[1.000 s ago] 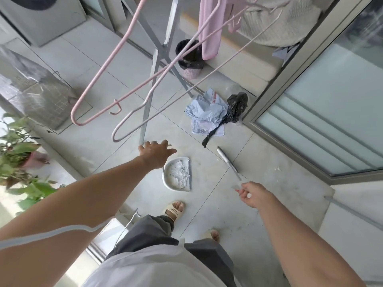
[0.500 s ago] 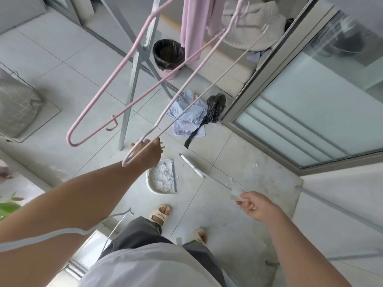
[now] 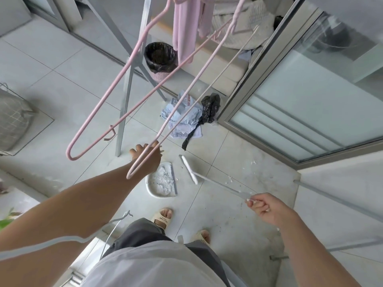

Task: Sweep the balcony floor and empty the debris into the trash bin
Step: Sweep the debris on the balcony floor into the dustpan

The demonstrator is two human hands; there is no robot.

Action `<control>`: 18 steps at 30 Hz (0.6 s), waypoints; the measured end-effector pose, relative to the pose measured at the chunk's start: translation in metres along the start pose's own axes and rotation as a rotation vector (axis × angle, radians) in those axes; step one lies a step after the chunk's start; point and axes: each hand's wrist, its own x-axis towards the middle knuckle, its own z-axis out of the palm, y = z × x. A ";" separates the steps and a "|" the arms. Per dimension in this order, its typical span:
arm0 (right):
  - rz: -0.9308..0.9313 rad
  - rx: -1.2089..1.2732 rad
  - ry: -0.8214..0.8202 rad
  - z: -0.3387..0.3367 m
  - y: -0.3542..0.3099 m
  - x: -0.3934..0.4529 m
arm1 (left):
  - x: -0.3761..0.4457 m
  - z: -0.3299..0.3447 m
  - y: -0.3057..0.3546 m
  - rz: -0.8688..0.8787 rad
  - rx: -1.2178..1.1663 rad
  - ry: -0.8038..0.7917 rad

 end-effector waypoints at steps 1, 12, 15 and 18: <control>-0.004 -0.057 0.030 0.005 0.007 -0.001 | 0.000 0.002 0.001 -0.003 -0.001 -0.001; 0.094 0.180 -0.075 0.016 0.067 0.020 | -0.004 0.018 0.000 -0.028 0.153 -0.043; 0.082 0.181 -0.083 -0.007 0.051 0.007 | -0.004 0.020 -0.005 -0.042 0.155 -0.055; 0.034 0.078 -0.092 -0.011 0.047 -0.007 | -0.005 0.020 -0.008 -0.053 0.138 -0.055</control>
